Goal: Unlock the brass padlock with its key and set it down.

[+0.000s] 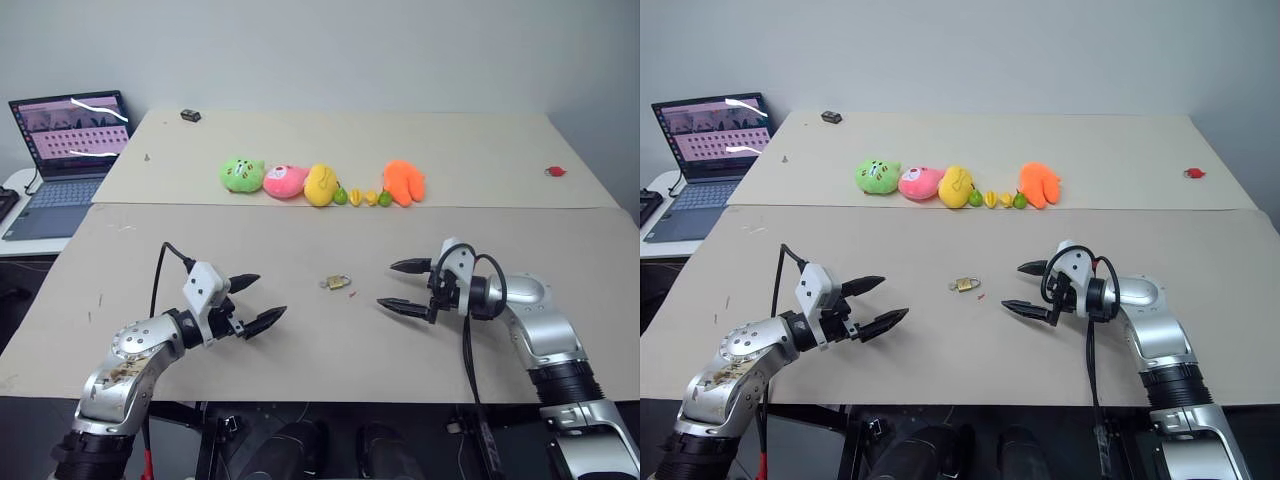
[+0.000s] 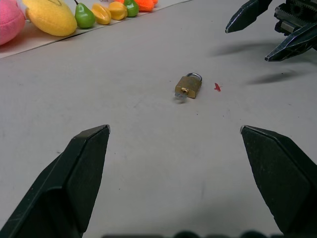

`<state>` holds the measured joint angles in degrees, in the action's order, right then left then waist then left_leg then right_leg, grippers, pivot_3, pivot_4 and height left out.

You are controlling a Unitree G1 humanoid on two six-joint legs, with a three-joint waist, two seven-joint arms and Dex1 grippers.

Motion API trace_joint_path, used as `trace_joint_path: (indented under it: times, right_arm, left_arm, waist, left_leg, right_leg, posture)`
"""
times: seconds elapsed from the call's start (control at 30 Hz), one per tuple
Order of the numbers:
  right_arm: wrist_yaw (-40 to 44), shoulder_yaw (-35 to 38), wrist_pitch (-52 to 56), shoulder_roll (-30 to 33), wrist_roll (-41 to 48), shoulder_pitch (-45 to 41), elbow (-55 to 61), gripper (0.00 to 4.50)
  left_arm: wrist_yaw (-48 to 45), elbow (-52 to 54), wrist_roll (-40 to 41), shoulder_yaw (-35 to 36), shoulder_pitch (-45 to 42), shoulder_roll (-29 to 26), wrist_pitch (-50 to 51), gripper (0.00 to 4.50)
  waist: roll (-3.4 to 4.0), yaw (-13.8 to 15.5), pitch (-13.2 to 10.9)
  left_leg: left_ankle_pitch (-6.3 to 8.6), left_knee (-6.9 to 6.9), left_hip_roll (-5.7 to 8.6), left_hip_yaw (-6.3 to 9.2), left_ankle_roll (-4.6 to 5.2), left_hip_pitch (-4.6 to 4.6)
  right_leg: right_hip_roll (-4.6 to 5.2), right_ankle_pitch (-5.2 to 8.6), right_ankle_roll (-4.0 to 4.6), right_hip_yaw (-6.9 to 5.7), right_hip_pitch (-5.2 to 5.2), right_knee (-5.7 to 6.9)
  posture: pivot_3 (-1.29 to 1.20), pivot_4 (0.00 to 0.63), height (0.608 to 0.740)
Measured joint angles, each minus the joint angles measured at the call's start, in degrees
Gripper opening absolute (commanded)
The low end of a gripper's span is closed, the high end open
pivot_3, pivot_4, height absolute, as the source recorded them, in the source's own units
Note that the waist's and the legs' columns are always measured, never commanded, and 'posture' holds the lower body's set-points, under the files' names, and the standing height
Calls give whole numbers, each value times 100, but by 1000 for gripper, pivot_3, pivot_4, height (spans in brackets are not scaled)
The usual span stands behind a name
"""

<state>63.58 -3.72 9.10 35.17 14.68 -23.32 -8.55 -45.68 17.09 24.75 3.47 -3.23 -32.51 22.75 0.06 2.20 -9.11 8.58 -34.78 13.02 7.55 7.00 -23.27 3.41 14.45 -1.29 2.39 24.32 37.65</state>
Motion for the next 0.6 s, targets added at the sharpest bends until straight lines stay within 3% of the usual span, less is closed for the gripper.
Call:
trace_joint_path:
  times: [0.3, 0.6]
  right_arm:
    - [242, -475, -672, -15, -507, -382, -569, 4465]
    - [338, -890, -1766, -852, -960, -1468, -2279, 4465]
  left_arm:
    - [-391, -149, -435, -371, -410, -217, -559, 4500]
    - [-548, -440, -680, -602, -534, -160, -998, 4500]
  waist:
    - [0, -12, 0]
    - [0, -29, 0]
  left_leg:
    - [0, -1, 0, -4, 0, 2]
    - [-5, -1, -2, -6, -7, 2]
  right_leg:
    - [0, -1, -1, 1, -1, 0]
    - [-2, -1, -1, -2, 3, -3]
  posture:
    - [0, 150, 740]
    - [0, 150, 740]
